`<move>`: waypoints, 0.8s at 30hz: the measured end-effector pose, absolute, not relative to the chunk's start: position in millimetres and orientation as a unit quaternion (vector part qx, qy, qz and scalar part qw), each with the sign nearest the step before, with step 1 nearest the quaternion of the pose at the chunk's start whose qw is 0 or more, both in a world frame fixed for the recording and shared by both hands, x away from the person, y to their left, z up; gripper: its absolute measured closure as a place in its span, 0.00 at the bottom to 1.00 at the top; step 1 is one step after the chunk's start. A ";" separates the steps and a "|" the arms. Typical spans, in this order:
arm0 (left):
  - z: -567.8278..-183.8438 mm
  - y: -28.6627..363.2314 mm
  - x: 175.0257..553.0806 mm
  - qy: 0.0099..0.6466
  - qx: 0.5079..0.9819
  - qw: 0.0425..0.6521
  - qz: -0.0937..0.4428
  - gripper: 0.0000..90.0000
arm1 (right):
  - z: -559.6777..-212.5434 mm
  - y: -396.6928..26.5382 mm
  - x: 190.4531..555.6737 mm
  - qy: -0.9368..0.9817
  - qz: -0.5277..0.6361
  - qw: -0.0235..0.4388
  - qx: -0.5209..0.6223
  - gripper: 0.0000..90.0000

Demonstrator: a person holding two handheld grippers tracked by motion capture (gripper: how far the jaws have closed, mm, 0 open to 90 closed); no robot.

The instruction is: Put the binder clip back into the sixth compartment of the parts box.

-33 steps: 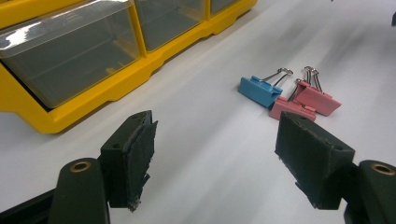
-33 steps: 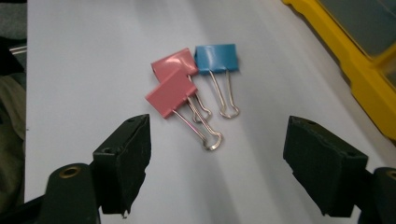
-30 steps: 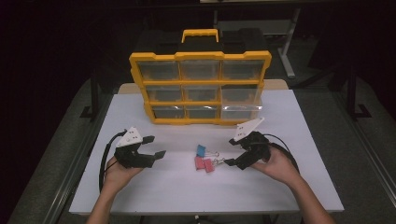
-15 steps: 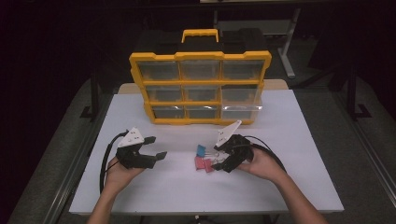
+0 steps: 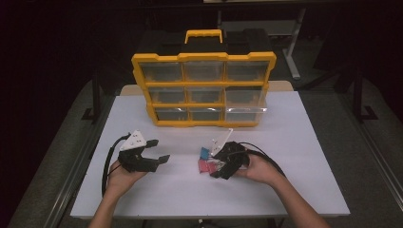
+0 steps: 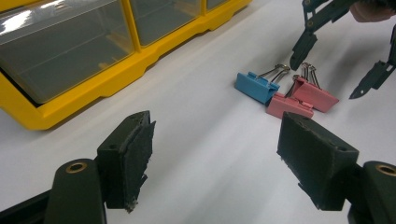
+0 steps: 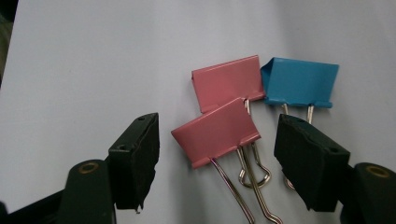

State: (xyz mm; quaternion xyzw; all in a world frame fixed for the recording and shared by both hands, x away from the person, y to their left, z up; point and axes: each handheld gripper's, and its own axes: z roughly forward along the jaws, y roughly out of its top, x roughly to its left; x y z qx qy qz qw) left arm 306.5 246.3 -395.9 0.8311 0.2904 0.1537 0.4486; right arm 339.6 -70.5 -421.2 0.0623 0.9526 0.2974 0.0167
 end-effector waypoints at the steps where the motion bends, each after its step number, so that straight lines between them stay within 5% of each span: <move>1: -395.9 246.4 306.4 0.292 0.830 0.449 0.153 0.29 | -422.3 -69.8 339.6 0.953 0.296 0.016 0.059 0.34; 24: -396.6 248.7 307.1 0.296 0.826 0.457 0.150 0.29 | -430.0 -65.3 342.5 0.957 0.285 0.034 0.051 0.46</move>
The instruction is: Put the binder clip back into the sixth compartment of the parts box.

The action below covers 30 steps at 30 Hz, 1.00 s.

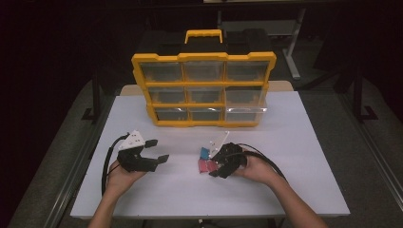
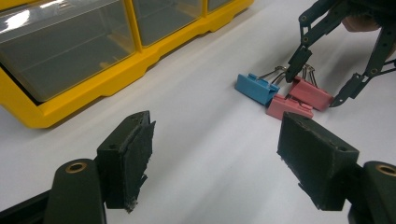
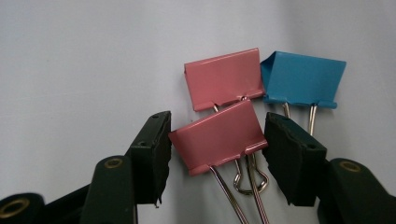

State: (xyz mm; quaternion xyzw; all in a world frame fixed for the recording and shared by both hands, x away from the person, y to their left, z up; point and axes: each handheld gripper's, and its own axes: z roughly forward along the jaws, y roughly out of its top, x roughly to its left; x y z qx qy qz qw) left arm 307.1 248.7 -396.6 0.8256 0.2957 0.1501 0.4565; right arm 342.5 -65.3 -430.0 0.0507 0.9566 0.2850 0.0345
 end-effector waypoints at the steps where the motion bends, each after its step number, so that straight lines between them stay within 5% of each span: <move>1: -396.3 249.2 307.2 0.294 0.827 0.455 0.151 0.29 | -429.9 -65.6 342.9 0.956 0.285 0.033 0.053 0.46; 30: -395.3 250.5 307.2 0.296 0.824 0.460 0.150 0.29 | -430.3 -69.6 358.8 0.947 0.300 0.014 0.113 0.46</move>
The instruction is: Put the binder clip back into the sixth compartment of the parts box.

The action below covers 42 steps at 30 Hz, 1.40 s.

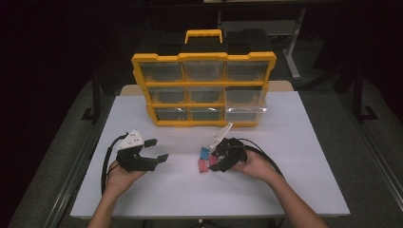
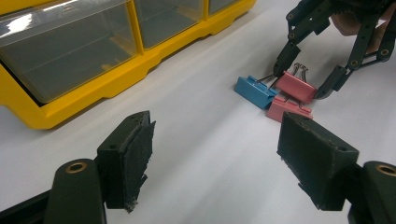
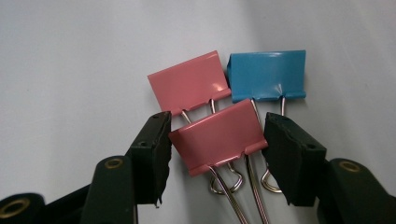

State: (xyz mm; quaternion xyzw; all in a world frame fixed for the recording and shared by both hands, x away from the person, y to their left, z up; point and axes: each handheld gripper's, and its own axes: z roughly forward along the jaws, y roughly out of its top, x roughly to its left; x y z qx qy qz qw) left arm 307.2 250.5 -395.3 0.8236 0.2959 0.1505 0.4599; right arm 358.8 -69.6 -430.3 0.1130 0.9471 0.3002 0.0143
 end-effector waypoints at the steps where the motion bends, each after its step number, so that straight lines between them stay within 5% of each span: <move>1: -395.4 250.5 307.0 0.298 0.823 0.461 0.150 0.29 | -430.3 -69.2 358.4 0.948 0.300 0.016 0.108 0.45; 8: -395.1 250.7 307.0 0.297 0.823 0.461 0.150 0.29 | -431.9 -62.9 350.9 0.956 0.281 0.035 0.075 0.40; 18: -394.3 251.8 307.0 0.296 0.822 0.462 0.152 0.29 | -432.1 -62.6 351.4 0.957 0.278 0.051 0.062 0.47; 20: -394.0 252.2 307.0 0.296 0.821 0.463 0.152 0.29 | -430.8 -64.4 353.4 0.956 0.282 0.044 0.073 0.54; 42: -392.8 254.1 306.4 0.300 0.818 0.467 0.153 0.29 | -424.1 -72.2 357.7 0.947 0.304 0.014 0.102 0.54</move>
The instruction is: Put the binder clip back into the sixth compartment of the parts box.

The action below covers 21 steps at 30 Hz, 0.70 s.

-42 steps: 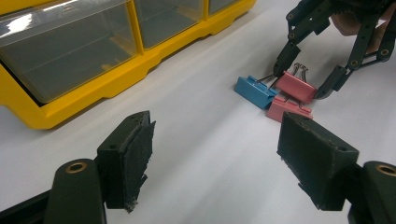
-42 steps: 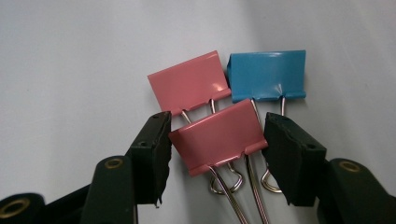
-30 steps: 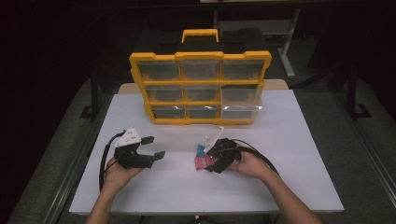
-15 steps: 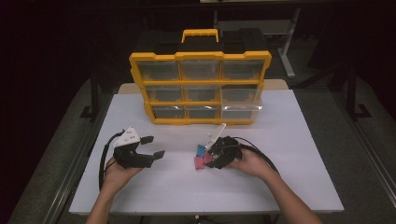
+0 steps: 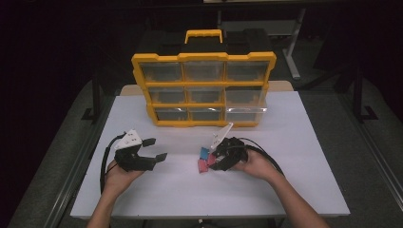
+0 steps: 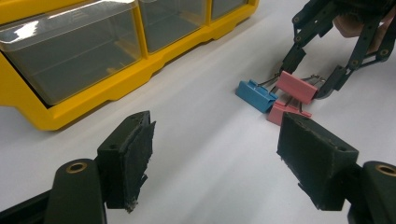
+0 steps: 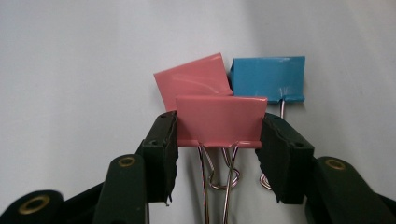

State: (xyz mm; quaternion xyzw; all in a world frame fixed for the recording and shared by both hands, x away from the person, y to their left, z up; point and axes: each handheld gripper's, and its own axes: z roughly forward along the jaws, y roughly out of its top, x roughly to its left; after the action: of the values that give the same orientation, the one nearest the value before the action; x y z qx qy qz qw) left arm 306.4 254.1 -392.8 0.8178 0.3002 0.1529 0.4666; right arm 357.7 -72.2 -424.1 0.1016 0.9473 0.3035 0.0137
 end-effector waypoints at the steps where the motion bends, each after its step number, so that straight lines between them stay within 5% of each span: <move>1: -392.7 254.1 306.4 0.300 0.818 0.466 0.153 0.29 | -423.1 -72.8 358.0 0.946 0.307 0.012 0.101 0.54; 21: -392.7 254.3 305.8 0.298 0.819 0.465 0.155 0.29 | -388.5 -83.7 360.0 0.934 0.343 -0.009 0.099 0.54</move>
State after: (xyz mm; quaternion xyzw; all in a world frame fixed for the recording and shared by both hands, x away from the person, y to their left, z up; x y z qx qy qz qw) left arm 305.8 254.3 -392.7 0.8192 0.2975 0.1552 0.4650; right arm 360.0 -83.7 -388.5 0.0987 0.9340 0.3433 -0.0087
